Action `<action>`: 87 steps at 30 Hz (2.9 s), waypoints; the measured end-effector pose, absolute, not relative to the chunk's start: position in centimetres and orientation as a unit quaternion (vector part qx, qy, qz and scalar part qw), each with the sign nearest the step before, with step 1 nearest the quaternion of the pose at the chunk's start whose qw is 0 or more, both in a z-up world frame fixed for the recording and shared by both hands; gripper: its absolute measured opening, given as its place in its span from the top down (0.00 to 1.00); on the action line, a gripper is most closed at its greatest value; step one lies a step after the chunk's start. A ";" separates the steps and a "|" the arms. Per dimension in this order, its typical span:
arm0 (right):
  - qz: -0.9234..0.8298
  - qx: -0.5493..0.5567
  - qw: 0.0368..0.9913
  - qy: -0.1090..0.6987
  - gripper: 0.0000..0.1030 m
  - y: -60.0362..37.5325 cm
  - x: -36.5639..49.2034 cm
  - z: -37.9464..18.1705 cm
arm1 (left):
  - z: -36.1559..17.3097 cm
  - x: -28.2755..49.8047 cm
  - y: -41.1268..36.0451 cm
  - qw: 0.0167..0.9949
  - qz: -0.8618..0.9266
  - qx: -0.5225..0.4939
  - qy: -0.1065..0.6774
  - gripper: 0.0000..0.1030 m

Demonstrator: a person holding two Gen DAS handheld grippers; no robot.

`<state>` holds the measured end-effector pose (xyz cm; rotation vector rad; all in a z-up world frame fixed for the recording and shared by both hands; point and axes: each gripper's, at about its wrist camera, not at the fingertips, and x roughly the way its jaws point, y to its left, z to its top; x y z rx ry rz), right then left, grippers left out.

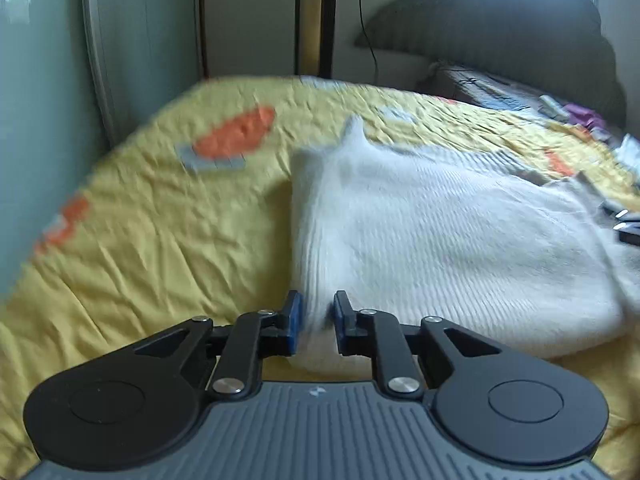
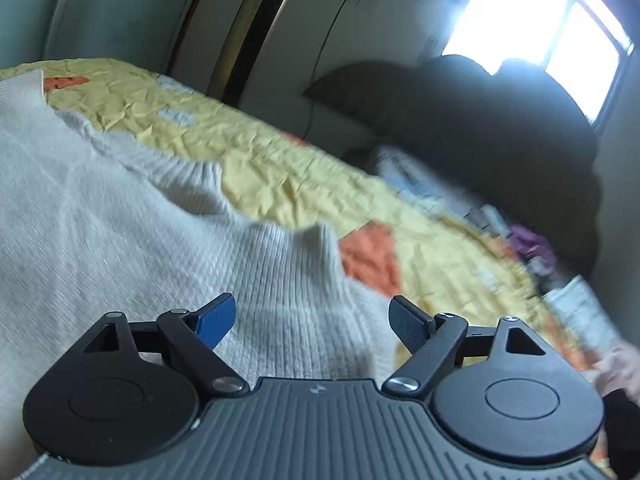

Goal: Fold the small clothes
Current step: 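Move both open grippers to the sweater's hem end, then close both grippers on the hem end of the sweater, then lift the hem with both grippers and fold it toward the collar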

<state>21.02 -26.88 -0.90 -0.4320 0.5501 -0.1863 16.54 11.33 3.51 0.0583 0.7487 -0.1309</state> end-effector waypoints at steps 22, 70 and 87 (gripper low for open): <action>0.077 -0.040 0.947 0.310 0.00 -16.1 21.7 0.5 | 1.5 27.4 7.8 0.924 0.014 0.085 0.371 0.22; 0.157 -0.370 0.897 0.186 0.75 5.2 18.4 -4.3 | 0.3 37.5 16.1 0.816 -0.156 -0.285 0.479 0.78; 0.136 -0.167 0.970 0.115 0.78 -6.7 14.0 3.7 | 11.3 32.5 6.6 0.862 -0.145 -0.259 0.411 0.78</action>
